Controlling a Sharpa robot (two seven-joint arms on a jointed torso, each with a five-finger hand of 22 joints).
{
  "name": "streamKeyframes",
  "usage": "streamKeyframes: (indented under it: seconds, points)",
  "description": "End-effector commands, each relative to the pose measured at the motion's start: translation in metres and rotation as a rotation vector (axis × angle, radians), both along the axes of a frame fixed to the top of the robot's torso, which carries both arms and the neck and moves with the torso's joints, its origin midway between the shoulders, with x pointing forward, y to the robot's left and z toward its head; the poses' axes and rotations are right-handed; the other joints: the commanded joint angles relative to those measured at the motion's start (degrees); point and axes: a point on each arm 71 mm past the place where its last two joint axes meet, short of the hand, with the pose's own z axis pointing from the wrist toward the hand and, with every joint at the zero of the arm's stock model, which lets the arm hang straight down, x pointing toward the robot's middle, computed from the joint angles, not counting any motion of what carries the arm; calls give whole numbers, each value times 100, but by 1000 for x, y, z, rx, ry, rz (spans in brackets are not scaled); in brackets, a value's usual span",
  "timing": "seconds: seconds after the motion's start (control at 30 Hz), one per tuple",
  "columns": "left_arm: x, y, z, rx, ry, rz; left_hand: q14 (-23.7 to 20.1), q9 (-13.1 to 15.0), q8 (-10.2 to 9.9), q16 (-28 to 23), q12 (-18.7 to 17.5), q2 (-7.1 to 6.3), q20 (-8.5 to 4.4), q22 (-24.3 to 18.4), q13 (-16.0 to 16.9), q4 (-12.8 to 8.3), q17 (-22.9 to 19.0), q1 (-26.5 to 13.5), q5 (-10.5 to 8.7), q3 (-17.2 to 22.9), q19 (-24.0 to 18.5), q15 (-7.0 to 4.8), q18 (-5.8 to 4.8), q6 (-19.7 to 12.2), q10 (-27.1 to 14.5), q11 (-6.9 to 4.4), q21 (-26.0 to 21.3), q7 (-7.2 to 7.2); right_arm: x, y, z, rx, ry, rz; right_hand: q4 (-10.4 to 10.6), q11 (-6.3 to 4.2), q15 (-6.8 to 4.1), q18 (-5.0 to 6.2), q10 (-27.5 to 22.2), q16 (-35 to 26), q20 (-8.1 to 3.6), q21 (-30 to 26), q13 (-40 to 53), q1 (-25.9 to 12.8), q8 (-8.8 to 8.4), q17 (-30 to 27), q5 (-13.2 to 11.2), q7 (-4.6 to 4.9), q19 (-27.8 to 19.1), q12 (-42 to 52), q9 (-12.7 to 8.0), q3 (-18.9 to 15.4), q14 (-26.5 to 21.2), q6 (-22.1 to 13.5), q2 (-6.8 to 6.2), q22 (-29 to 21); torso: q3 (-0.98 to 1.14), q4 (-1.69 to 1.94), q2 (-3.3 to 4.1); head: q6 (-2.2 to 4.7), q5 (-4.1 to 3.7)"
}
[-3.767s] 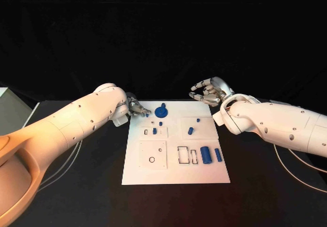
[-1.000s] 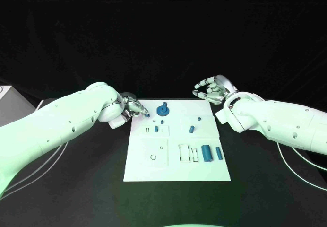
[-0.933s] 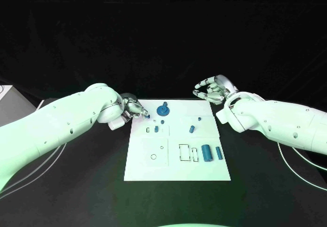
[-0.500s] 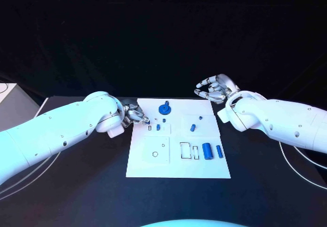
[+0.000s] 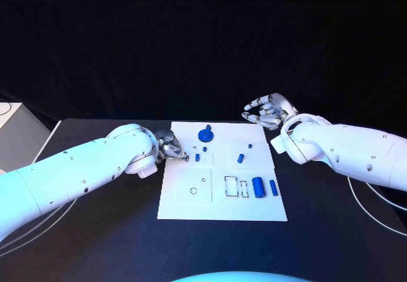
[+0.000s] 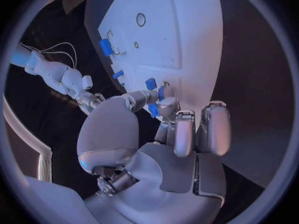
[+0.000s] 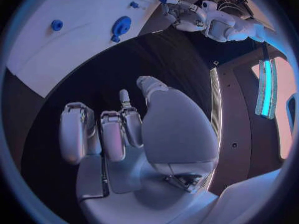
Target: Assemble the parts on the task board
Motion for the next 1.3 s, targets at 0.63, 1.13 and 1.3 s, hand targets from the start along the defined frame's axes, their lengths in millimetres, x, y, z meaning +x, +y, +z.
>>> streamKeyframes:
  seconds: [0.63, 1.13, 1.3]
  points:
    - [2, -7, -5, 66, -28, -19, 616, -15, 47, 19, 46, 48, 0, 350, 25, -1232, 1509, -27, 59, 1195, 54, -50, -38, 124, 69, 6, 44, -74, -1, 3, -1, -5, 4, 24, -3, -2, -19, 70, -1, -31, -13, -32, 770, -6, -16, 593, 41, 10, 117, 8, 14, 33, 375, -35, -64, 712, 14, -2, -3, -47, -10]
    - [0, -14, -7, 101, -4, -61, 616, -17, 48, 19, 29, 49, -3, 338, -6, -1238, 1509, -34, 56, 1193, 45, -51, -35, 124, 61, 4, 38, -75, -1, 3, -1, -4, 5, 25, -3, -2, -19, 70, -1, -31, -13, -32, 770, -6, -16, 593, 41, 10, 117, 8, 14, 33, 375, -35, -64, 712, 10, 0, 0, -68, -27]
    - [-1, -13, -8, 110, 4, -69, 616, -19, 48, 19, 23, 45, -4, 339, -16, -1246, 1509, -32, 55, 1192, 46, -52, -36, 122, 57, 3, 38, -76, -2, 2, 0, -5, 5, 24, -3, -2, -19, 70, -1, -31, -13, -32, 770, -6, -16, 593, 41, 10, 117, 8, 14, 33, 375, -35, -64, 712, 9, 4, 0, -80, -33]
